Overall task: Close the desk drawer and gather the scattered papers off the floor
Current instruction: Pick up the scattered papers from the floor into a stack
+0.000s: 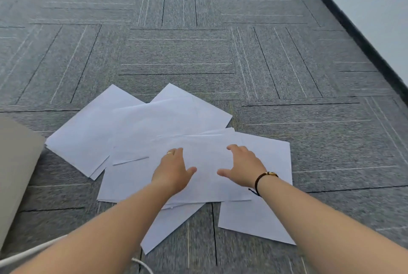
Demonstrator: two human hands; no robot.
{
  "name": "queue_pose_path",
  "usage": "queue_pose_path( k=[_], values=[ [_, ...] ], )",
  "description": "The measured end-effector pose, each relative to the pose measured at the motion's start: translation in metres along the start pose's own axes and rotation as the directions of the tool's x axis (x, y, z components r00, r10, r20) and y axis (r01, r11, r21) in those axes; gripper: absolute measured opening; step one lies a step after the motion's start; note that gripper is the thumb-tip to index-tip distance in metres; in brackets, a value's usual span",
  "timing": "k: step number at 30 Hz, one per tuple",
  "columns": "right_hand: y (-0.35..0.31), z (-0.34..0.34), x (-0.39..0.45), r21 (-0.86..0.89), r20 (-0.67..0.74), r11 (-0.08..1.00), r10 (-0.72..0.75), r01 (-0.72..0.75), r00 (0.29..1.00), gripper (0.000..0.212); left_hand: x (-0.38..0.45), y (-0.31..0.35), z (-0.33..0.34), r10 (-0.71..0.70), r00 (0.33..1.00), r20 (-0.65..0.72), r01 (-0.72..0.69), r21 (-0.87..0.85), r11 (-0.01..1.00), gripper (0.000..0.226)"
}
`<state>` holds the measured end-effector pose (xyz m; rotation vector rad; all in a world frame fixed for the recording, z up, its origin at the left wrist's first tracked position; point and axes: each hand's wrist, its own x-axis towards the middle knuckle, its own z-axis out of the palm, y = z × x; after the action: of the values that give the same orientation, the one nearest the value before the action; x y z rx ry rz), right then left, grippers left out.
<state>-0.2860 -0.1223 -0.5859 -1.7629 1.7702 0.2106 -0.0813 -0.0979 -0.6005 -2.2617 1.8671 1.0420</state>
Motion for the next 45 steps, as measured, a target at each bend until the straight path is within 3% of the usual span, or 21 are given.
queue_pose_path(
  k=[4,9,12,17,24,28,31,33,37,41,43,45],
  values=[
    [-0.001,0.01,0.051,-0.127,-0.048,0.989,-0.08,0.073,0.996,0.092,0.062,-0.015,-0.001,0.185,0.983,-0.008,-0.179,0.203,0.963,0.092],
    [0.006,0.023,0.073,-0.18,0.005,0.976,-0.121,0.12,0.993,0.101,0.102,-0.034,-0.007,0.21,0.976,0.053,-0.216,0.278,0.936,0.113],
    [0.005,0.029,0.075,-0.206,0.017,0.972,-0.111,0.112,0.994,0.109,0.102,-0.033,-0.007,0.208,0.978,0.017,-0.202,0.325,0.924,0.116],
    [0.003,0.031,0.08,-0.225,-0.01,0.967,-0.127,0.122,0.992,0.112,0.101,-0.022,-0.009,0.127,0.992,0.018,-0.127,0.302,0.945,0.105],
    [0.008,0.035,0.08,-0.244,-0.021,0.962,-0.132,0.123,0.991,0.111,0.09,-0.017,-0.005,-0.004,0.998,0.062,-0.006,0.153,0.988,0.054],
    [0.009,0.037,0.071,-0.156,-0.061,0.985,-0.087,0.077,0.994,0.109,0.078,-0.019,-0.006,-0.013,1.0,0.019,0.01,0.119,0.993,0.067],
    [0.016,0.034,0.065,-0.071,-0.082,0.997,-0.033,0.027,0.996,0.107,0.072,-0.019,-0.008,-0.029,0.997,0.074,0.029,0.011,1.0,0.05],
    [0.022,0.032,0.061,-0.024,-0.088,1.0,0.01,-0.012,0.996,0.108,0.069,-0.019,-0.007,-0.041,0.99,0.134,0.062,-0.153,0.986,0.033],
    [0.04,0.027,0.048,0.158,-0.102,0.967,0.216,-0.199,0.971,0.103,0.06,-0.022,-0.006,-0.082,0.977,0.198,0.182,-0.567,0.804,0.026],
    [0.076,0.023,0.038,0.294,-0.117,0.833,0.518,-0.469,0.847,0.1,0.054,-0.029,0.0,-0.182,0.969,0.167,0.242,-0.794,0.558,0.027],
    [0.089,0.019,0.035,0.297,-0.095,0.77,0.613,-0.565,0.784,0.105,0.053,-0.035,0.002,-0.198,0.963,0.181,0.26,-0.811,0.524,0.034],
    [0.094,0.016,0.032,0.254,-0.057,0.74,0.654,-0.622,0.755,0.112,0.05,-0.04,0.002,-0.186,0.956,0.228,0.294,-0.779,0.554,0.039]
  ],
)
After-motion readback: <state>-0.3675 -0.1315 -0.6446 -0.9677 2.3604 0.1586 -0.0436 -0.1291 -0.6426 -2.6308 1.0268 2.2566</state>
